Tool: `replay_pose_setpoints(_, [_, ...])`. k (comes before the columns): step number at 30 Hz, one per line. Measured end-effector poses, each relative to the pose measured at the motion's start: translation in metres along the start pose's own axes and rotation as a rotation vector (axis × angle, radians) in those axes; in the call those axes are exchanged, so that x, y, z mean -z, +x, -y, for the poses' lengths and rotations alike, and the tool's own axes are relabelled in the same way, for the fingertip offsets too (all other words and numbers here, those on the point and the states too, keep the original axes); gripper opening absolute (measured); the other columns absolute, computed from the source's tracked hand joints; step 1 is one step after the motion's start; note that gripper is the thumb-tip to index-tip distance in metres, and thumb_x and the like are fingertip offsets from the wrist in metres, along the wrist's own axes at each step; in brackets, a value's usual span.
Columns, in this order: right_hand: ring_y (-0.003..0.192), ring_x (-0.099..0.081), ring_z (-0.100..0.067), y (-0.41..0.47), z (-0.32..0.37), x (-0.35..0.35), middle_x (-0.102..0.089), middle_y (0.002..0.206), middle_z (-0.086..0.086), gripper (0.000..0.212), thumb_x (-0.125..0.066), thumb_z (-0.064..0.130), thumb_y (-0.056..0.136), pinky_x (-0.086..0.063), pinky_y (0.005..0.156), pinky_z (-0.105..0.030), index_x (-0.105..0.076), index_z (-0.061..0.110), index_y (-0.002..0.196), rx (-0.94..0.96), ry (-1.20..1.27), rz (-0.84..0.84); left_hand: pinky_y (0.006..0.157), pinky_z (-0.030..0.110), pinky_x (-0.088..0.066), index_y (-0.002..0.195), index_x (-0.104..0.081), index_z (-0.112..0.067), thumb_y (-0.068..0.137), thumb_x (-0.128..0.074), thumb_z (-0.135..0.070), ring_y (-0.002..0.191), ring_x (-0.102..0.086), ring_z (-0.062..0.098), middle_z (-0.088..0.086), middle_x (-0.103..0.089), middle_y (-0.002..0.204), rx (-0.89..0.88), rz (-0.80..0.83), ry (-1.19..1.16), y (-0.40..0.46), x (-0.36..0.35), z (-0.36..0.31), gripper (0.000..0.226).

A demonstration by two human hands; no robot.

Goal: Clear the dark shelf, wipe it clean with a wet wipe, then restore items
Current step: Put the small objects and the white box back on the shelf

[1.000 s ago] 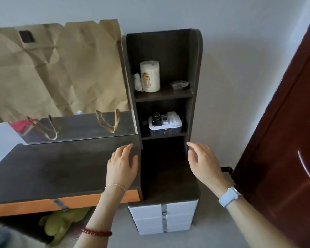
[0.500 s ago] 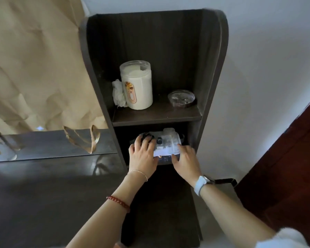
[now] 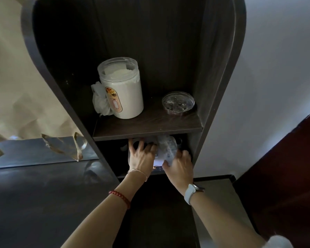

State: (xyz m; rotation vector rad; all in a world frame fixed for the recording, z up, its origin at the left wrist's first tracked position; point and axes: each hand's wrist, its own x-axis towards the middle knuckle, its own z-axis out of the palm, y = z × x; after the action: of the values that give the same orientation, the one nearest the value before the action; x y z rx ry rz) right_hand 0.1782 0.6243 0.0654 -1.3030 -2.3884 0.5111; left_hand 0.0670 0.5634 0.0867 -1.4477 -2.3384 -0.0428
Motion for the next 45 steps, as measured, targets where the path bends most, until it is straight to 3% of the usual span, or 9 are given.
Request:
replay_pose_setpoints(5, [0.09, -0.055, -0.025, -0.034, -0.014, 0.004, -0.047, 0.106, -0.016, 0.049, -0.069, 0.017, 0.073, -0.044, 0.07, -0.019, -0.051, -0.003, 0.115, 0.057, 0.247, -0.066, 0.098, 0.057, -0.024, 0.074, -0.064, -0.015, 0.046, -0.082, -0.017, 0.103, -0.045, 0.02, -0.002, -0.066, 0.069, 0.003, -0.171, -0.159, -0.017, 0.004, -0.001, 0.034])
replay_pose_setpoints(12, [0.106, -0.04, -0.003, -0.117, -0.067, -0.004, -0.035, 0.118, -0.006, 0.058, -0.053, 0.033, 0.077, -0.039, 0.084, -0.002, -0.039, 0.007, 0.128, 0.247, 0.382, -0.047, 0.094, 0.036, -0.029, 0.097, -0.056, -0.019, 0.074, -0.062, -0.028, 0.104, -0.047, 0.016, -0.002, -0.067, 0.093, 0.222, -0.283, -0.486, -0.111, 0.013, 0.007, 0.026])
replay_pose_setpoints(20, [0.069, -0.065, -0.028, -0.145, -0.093, -0.092, -0.043, 0.116, -0.006, 0.056, -0.077, 0.013, 0.062, -0.051, 0.053, -0.027, -0.056, 0.002, 0.112, 0.221, 0.097, 0.454, 0.088, 0.029, -0.026, 0.093, -0.06, -0.018, 0.065, -0.073, -0.026, 0.088, -0.046, 0.013, -0.001, -0.068, 0.086, 0.552, -0.019, -0.453, -0.203, -0.022, 0.032, 0.032])
replay_pose_setpoints(25, [0.104, -0.057, -0.033, -0.121, -0.094, -0.142, -0.048, 0.127, -0.018, 0.054, -0.069, 0.015, 0.077, -0.046, 0.085, -0.032, -0.05, 0.001, 0.125, 0.293, 0.029, 0.642, 0.087, 0.027, -0.025, 0.091, -0.06, -0.019, 0.063, -0.068, -0.026, 0.09, -0.045, 0.011, -0.003, -0.067, 0.086, 0.737, 0.035, -0.461, -0.23, -0.031, 0.037, 0.03])
replay_pose_setpoints(28, [0.09, -0.06, -0.039, -0.115, -0.106, -0.158, -0.06, 0.105, -0.02, 0.058, -0.08, 0.013, 0.062, -0.053, 0.074, -0.042, -0.058, -0.001, 0.114, 0.375, -0.156, 0.731, 0.088, 0.025, -0.024, 0.094, -0.058, -0.022, 0.063, -0.07, -0.025, 0.092, -0.045, 0.01, -0.004, -0.066, 0.088, 0.781, 0.06, -0.467, -0.242, -0.032, 0.038, 0.033])
replay_pose_setpoints(30, [0.084, -0.06, -0.039, -0.11, -0.112, -0.163, -0.062, 0.099, -0.018, 0.06, -0.082, 0.012, 0.057, -0.052, 0.067, -0.045, -0.06, 0.001, 0.112, 0.417, -0.291, 0.72, 0.088, 0.025, -0.024, 0.094, -0.055, -0.024, 0.064, -0.069, -0.027, 0.092, -0.044, 0.011, -0.005, -0.066, 0.088, 0.805, 0.068, -0.468, -0.246, -0.032, 0.039, 0.033])
replay_pose_setpoints(34, [0.123, -0.038, -0.027, -0.099, -0.113, -0.17, -0.041, 0.136, -0.006, 0.057, -0.053, 0.018, 0.087, -0.037, 0.092, -0.039, -0.03, 0.013, 0.14, 0.424, -0.467, 0.715, 0.086, 0.026, -0.025, 0.093, -0.058, -0.022, 0.068, -0.059, -0.037, 0.092, -0.044, 0.011, -0.005, -0.066, 0.088, 0.819, 0.056, -0.448, -0.245, -0.031, 0.043, 0.029])
replay_pose_setpoints(37, [0.131, -0.028, -0.023, -0.095, -0.107, -0.171, -0.03, 0.144, -0.002, 0.059, -0.047, 0.02, 0.09, -0.033, 0.098, -0.037, -0.02, 0.017, 0.143, 0.389, -0.491, 0.756, 0.087, 0.027, -0.026, 0.093, -0.06, -0.019, 0.066, -0.066, -0.03, 0.092, -0.044, 0.011, -0.003, -0.067, 0.089, 0.819, 0.063, -0.446, -0.244, -0.033, 0.048, 0.03])
replay_pose_setpoints(45, [0.113, -0.053, -0.038, -0.119, -0.072, -0.144, -0.053, 0.127, -0.017, 0.058, -0.073, 0.007, 0.071, -0.046, 0.09, -0.047, -0.052, 0.005, 0.125, 0.293, -0.106, 0.573, 0.087, 0.035, -0.034, 0.097, -0.063, -0.015, 0.068, -0.078, -0.015, 0.097, -0.055, 0.024, 0.001, -0.067, 0.094, 0.827, 0.15, -0.523, -0.23, -0.036, 0.073, 0.032])
